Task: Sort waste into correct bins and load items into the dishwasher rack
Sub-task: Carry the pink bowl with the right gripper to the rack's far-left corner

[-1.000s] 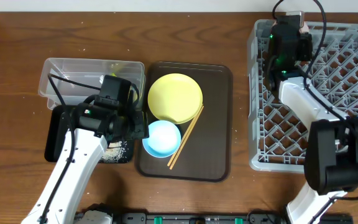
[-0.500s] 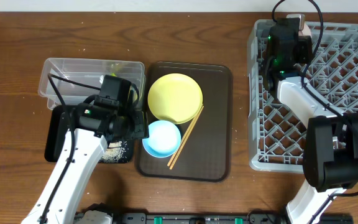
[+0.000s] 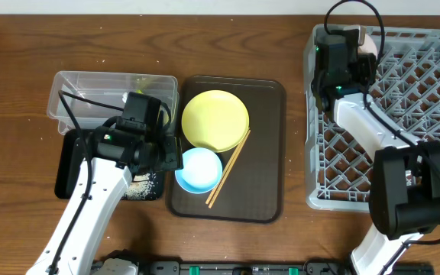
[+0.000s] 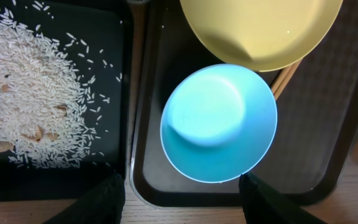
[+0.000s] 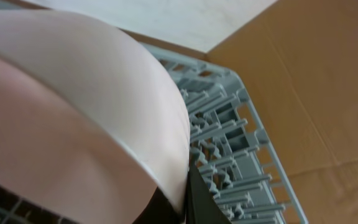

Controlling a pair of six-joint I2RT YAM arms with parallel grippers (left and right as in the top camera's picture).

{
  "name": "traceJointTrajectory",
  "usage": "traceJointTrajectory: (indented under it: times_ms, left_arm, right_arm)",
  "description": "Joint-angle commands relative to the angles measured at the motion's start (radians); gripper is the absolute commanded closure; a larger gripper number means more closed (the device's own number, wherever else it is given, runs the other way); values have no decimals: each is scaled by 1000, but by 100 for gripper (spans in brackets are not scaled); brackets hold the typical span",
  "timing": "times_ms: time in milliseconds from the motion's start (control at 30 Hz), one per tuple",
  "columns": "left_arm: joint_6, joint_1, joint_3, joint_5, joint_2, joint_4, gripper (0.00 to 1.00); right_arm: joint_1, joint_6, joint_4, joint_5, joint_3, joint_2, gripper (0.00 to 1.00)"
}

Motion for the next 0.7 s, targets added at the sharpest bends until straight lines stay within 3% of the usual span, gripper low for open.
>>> traceJointTrajectory:
  times_ms: [0, 367, 667]
  left_arm:
    - [-9, 6, -9, -15, 2, -3, 38]
    - [-9, 6, -9, -15, 2, -8, 38]
    - [-9, 6, -9, -15, 2, -11, 38]
  right_arm:
    - [51, 31, -48, -71, -13, 18, 99]
    - [115, 102, -96, -75, -13, 18, 96]
    - [153, 190, -159, -79, -13, 18, 80]
